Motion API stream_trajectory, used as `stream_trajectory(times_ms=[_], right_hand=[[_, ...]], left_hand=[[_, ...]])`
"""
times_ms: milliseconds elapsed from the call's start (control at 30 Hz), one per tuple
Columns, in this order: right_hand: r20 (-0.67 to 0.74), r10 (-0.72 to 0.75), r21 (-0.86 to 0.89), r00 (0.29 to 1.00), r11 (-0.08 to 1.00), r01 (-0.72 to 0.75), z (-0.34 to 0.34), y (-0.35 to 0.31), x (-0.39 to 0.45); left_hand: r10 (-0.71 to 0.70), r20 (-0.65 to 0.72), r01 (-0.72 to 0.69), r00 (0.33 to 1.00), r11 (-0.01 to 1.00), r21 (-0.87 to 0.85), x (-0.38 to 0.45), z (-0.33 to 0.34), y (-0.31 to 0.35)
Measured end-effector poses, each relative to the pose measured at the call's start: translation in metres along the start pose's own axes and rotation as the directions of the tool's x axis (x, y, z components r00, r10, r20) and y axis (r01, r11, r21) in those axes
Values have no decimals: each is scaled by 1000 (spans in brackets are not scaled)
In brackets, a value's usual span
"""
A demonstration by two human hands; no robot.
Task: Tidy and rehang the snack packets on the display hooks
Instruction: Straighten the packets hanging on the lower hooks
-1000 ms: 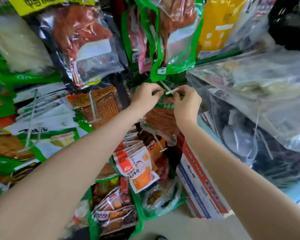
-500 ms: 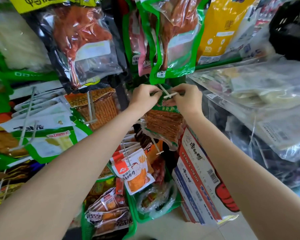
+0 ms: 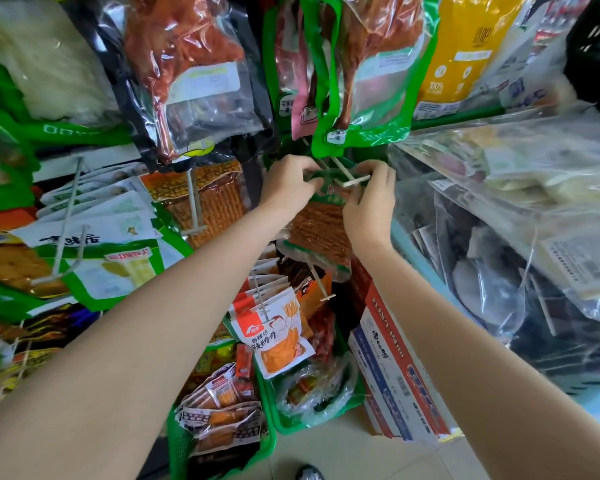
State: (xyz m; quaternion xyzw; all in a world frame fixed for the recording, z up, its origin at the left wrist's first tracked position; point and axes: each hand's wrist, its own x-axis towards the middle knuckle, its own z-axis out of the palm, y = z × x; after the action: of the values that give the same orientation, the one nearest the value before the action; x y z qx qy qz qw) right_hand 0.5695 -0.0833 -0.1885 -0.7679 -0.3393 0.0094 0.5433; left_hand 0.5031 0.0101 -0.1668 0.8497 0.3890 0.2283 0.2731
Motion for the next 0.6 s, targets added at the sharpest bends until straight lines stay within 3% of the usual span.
stream_trajectory(times_ms=[100,167,233,300,400,500,600], right_hand=[[-29,-132,48,991,990,134,5,17,-31],[66,-126,-7,990,992,127,5,28,-37],[213,-137,-130,967,977,167,9,35,-31],[431,-135,-245,892,934,260,19,38,-20],[605,-51,-280,795,920,272,41,39,2],[580,-9,-273,815,940,205,62,33,9],[417,66,-253,907,966,45,74,20,-23]], left_hand=[[-43,-163,48,986,999,25,5,7,-5],[-10,-206,31,979,995,99,4,10,-10],[121,-169,-80,978,970,228,-2,11,-21],[263,-109,-215,959,921,325,-19,11,-36],[501,-1,-442,866,765,469,-56,15,-62],[459,190,-475,868,656,587,-83,7,-84],[367,215,-424,905,740,523,-108,-8,-106]])
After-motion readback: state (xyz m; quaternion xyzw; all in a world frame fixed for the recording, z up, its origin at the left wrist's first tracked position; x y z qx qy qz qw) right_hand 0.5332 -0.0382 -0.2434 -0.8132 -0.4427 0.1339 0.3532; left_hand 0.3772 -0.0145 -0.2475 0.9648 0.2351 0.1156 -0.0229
